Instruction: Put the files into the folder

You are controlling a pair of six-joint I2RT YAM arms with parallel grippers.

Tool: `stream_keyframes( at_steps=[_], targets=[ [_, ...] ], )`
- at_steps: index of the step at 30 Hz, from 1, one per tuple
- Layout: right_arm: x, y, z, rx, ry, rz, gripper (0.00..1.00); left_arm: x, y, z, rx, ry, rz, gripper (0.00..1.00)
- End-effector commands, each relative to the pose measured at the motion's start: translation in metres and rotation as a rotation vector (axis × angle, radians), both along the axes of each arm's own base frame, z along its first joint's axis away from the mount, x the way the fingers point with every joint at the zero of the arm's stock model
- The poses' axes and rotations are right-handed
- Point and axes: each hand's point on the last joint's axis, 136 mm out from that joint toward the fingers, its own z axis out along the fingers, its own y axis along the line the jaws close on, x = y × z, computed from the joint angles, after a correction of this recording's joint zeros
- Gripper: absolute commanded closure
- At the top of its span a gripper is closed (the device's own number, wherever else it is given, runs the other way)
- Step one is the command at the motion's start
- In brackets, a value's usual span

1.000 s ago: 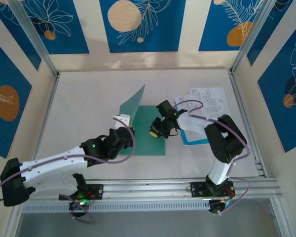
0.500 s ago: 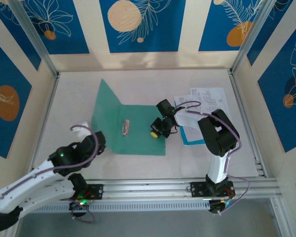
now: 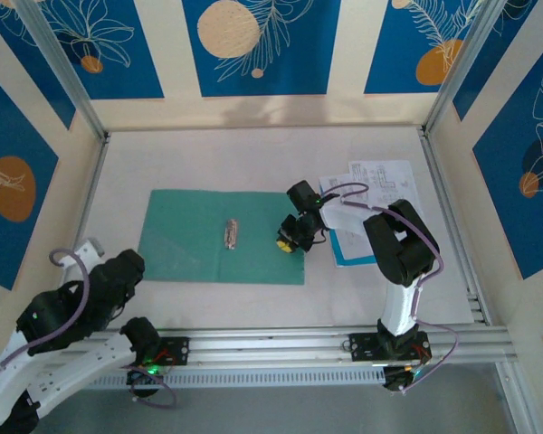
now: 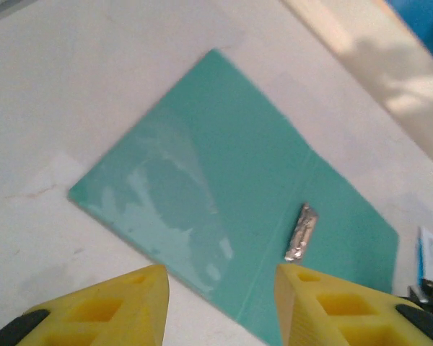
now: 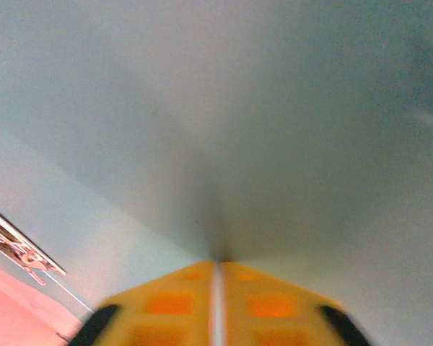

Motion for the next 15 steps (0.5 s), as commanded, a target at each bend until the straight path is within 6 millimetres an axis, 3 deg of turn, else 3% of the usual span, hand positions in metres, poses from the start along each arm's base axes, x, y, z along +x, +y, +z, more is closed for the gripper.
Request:
stream_keyframes(
  at_steps=[1, 4, 7, 10, 15],
  targets=[
    [0.013, 0.003, 0.045, -0.012, -0.143, 0.11, 0.73, 0.019, -0.036, 0.014, 0.074, 0.026, -0.141, 0.58],
    [0.02, -0.015, 0.077, -0.087, -0.234, 0.151, 0.64, 0.044, -0.089, 0.004, 0.103, 0.112, -0.301, 0.61],
    [0.018, -0.05, 0.091, -0.132, -0.261, 0.136, 0.63, 0.072, -0.139, -0.021, 0.042, 0.187, -0.44, 0.66],
    [0.011, -0.096, 0.086, -0.165, -0.238, 0.075, 0.63, 0.102, -0.182, -0.05, -0.073, 0.263, -0.553, 0.73],
    [0.0, -0.156, 0.067, -0.152, -0.183, -0.048, 0.63, 0.134, -0.243, -0.094, -0.048, 0.4, -0.738, 0.76]
  ],
)
